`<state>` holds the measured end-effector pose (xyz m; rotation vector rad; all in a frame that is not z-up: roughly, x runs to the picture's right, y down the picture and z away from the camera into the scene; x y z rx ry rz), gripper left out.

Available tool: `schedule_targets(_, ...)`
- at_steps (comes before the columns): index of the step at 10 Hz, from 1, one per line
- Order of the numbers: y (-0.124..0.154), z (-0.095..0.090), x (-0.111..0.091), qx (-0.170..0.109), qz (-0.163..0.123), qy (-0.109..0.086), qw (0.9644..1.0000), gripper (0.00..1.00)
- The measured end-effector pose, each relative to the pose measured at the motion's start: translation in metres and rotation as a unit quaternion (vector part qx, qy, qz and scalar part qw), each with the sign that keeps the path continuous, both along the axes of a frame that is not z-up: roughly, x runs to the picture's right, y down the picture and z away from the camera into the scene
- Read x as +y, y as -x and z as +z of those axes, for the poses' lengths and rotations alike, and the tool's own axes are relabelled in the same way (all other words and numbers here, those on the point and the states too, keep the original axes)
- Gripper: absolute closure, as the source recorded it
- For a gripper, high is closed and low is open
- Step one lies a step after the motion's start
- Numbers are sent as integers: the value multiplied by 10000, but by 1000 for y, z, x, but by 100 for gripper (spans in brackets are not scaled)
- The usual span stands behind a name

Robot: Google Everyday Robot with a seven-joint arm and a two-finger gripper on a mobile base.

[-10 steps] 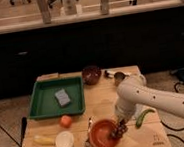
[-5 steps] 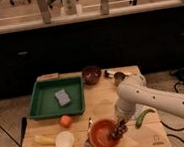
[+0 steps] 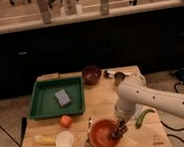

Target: Place grapes in red bowl

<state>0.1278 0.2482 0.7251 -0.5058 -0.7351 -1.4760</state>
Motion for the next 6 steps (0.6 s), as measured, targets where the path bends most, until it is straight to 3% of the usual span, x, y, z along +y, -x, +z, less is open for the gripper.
schedule_targets(6,36,-30,16,-190,-191,-241,9993,34)
